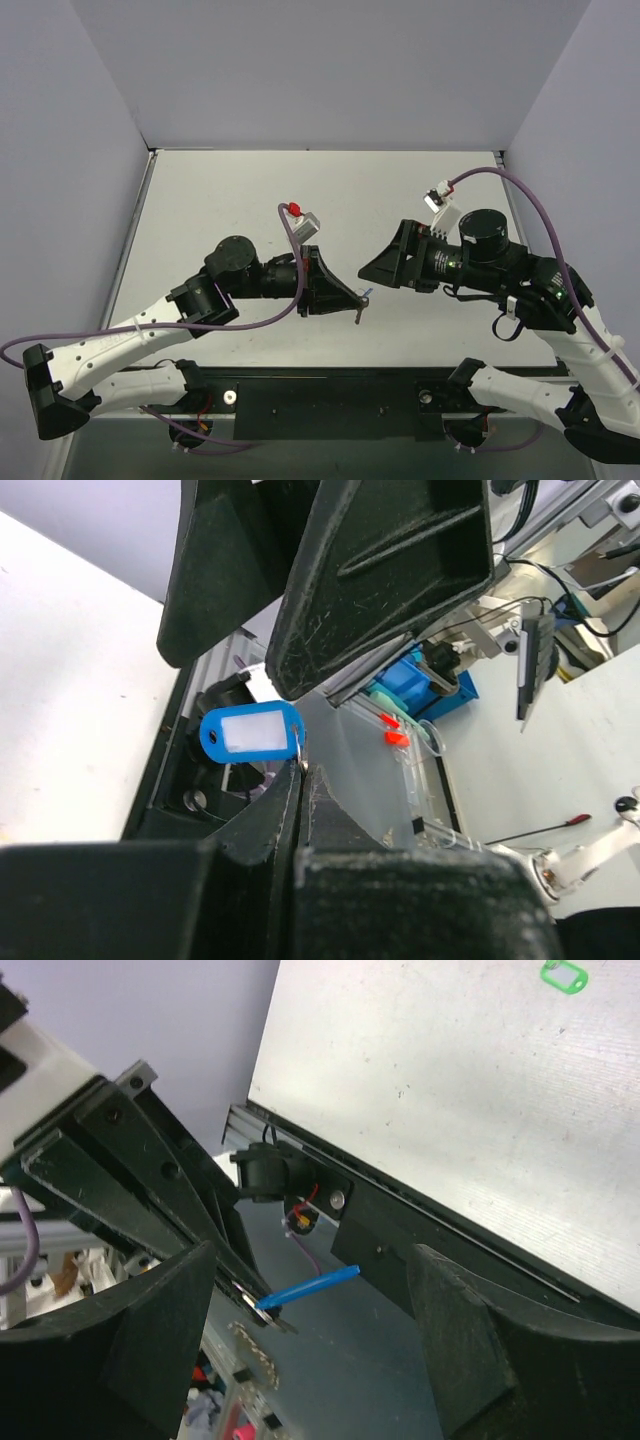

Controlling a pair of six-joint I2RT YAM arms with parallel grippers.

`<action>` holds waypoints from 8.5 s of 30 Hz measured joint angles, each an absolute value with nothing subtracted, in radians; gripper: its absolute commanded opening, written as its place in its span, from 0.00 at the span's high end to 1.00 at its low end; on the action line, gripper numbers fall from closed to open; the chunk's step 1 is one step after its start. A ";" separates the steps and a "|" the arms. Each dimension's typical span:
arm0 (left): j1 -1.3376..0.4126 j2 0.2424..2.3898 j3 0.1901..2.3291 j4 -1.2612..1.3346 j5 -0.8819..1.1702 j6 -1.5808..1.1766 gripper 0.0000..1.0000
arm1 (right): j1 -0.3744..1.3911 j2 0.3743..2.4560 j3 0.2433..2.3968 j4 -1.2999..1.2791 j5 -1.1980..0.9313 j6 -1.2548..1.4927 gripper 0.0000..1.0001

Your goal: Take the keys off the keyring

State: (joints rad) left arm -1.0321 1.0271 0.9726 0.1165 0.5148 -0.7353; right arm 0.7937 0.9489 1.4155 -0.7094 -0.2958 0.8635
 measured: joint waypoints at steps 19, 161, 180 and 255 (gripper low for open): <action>-0.971 1.034 0.944 0.102 0.650 -0.997 1.00 | 0.794 0.854 1.355 -0.668 -0.559 0.836 0.52; -1.056 0.977 0.662 0.709 0.056 -1.333 1.00 | 0.886 0.849 1.118 -0.154 -0.188 1.159 0.92; -1.125 0.978 0.705 0.622 -0.064 -1.235 1.00 | 0.905 0.834 1.106 -0.154 -0.133 1.148 0.90; -1.090 0.842 1.164 -0.343 0.348 -0.722 0.59 | 0.923 1.004 1.349 -0.453 -0.799 0.690 1.00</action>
